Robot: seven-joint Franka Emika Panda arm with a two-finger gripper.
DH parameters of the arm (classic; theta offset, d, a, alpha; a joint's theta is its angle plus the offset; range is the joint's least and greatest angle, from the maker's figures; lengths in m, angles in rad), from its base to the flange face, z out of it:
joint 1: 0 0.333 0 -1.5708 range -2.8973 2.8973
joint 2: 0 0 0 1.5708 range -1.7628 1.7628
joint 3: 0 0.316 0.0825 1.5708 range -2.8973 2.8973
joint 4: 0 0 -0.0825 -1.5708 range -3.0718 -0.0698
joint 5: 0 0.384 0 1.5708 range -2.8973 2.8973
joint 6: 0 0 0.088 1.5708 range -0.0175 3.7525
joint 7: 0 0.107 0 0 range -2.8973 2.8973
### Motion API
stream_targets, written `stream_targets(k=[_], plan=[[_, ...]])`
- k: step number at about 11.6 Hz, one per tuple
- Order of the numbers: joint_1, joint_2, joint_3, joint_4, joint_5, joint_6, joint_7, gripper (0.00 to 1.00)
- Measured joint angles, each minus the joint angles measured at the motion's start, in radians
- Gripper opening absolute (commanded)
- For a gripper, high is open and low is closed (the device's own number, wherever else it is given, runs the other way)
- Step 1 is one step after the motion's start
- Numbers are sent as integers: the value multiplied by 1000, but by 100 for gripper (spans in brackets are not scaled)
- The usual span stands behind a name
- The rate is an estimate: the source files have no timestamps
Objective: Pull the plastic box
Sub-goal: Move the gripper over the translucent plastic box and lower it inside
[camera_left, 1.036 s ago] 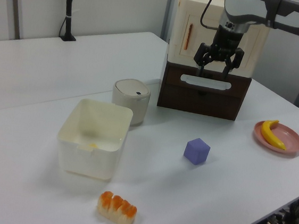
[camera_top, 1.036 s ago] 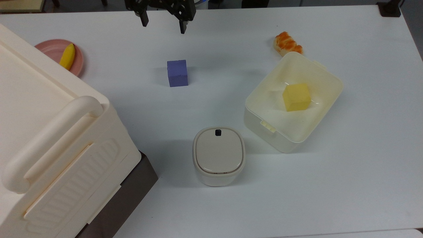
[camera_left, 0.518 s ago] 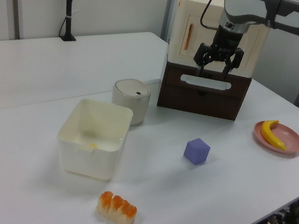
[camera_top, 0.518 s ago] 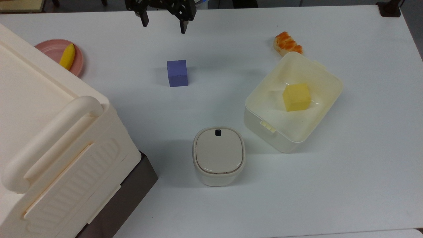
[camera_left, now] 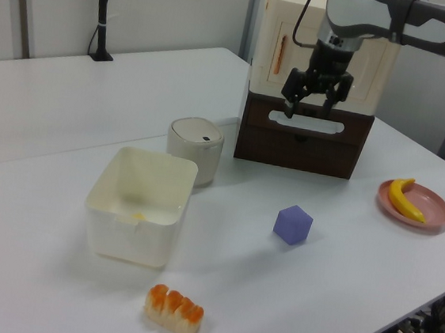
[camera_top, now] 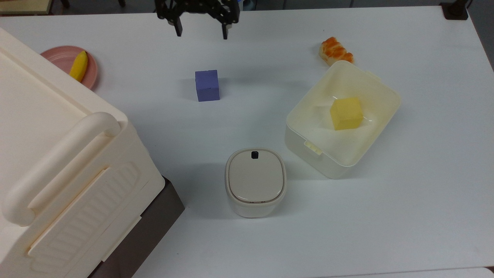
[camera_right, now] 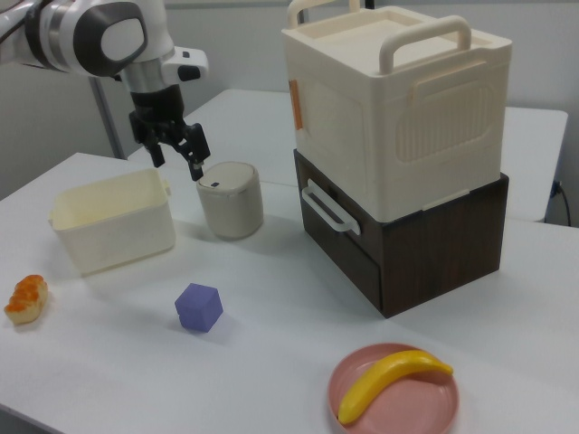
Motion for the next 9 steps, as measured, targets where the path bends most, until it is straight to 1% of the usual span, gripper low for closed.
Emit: stream_targets(k=[2, 4, 5, 7, 8, 9], plan=[[68, 25, 6, 0, 6, 31, -127, 100], [172, 67, 11, 6, 6, 76, -255, 100], [218, 89, 12, 9, 1, 83, -344, 100], [287, 133, 12, 13, -27, 88, -532, 100], [314, 158, 12, 18, -49, 88, -586, 100], [337, 185, 12, 27, -76, 88, -608, 100]])
